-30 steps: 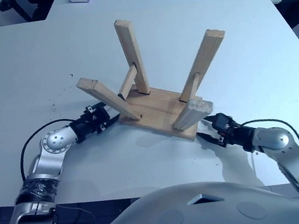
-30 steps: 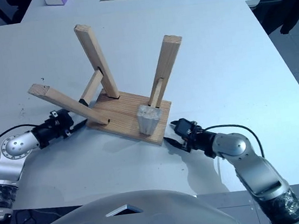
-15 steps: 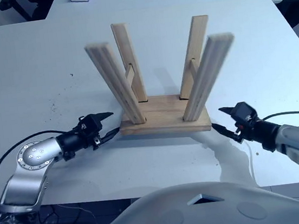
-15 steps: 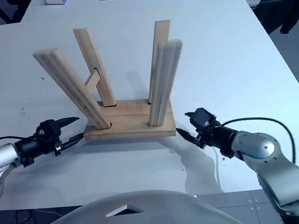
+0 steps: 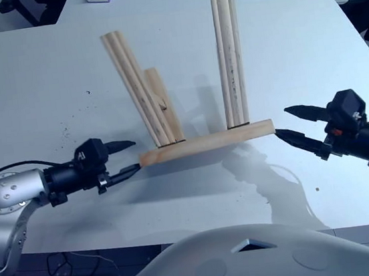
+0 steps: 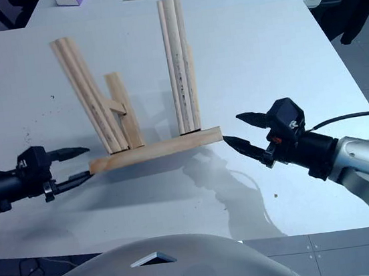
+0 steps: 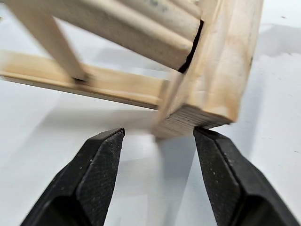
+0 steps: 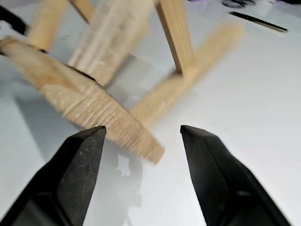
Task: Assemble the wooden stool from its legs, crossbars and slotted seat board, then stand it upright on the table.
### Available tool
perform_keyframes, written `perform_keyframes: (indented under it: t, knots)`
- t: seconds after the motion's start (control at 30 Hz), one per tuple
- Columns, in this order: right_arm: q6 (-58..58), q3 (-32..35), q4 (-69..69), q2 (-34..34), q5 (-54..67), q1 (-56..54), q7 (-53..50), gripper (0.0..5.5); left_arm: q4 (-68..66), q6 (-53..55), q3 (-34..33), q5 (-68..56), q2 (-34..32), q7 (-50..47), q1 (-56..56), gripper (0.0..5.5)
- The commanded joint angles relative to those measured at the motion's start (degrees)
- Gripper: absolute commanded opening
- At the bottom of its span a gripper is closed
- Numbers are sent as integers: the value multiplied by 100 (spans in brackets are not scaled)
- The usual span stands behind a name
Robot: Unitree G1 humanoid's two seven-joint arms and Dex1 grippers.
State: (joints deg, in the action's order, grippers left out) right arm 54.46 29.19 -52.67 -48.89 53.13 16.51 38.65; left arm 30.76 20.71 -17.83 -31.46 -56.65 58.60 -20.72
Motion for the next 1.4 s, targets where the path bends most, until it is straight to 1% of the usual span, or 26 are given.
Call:
perform_keyframes:
  t: [0.03,0.07,0.2,0.33,0.47,0.63,0.73,0.83,0.9,0.97,1.13,1.27,1.4]
  knots:
    - [-102,-312,-323,-402,919,-364,476,296,555,176,69,-743,-29,463,269,276]
    - [-146,-402,-281,-458,753,-330,497,296,613,213,38,-755,-34,505,239,276]
    - [-209,-424,-164,-559,519,-35,592,296,455,259,21,-654,-120,748,402,276]
    - [-966,-912,466,-928,-961,621,1222,296,306,251,-9,-489,-105,892,462,276]
    - [-1470,-1244,999,-752,-1432,734,1516,296,-34,-41,340,96,-92,990,471,276]
    - [-1910,-1432,1733,-732,-1694,504,1857,296,-815,-791,729,826,-5,1051,370,276]
    - [-2289,-1939,2105,-674,-2031,258,2054,296,-1156,-1149,1059,1105,123,1107,354,276]
    - [-2581,-2624,2467,-503,-2413,-139,2181,296,-1598,-1694,1596,1657,408,932,596,276]
    - [-2776,-3040,2792,-362,-2701,-419,2234,296,-1671,-1810,1833,1789,560,873,709,276]
    - [-2933,-3306,3040,-248,-2894,-547,2274,296,-1754,-1908,2052,1884,654,912,845,276]
    - [-3231,-3596,3471,-166,-3189,-609,2401,296,-2185,-2208,2494,2210,811,920,1148,276]
    - [-3283,-3681,3517,-155,-3222,-569,2523,296,-2503,-2409,2651,2366,874,875,1230,276]
    - [-3235,-3855,3510,58,-3243,-656,2474,296,-2587,-2508,2767,2425,905,841,1236,276]
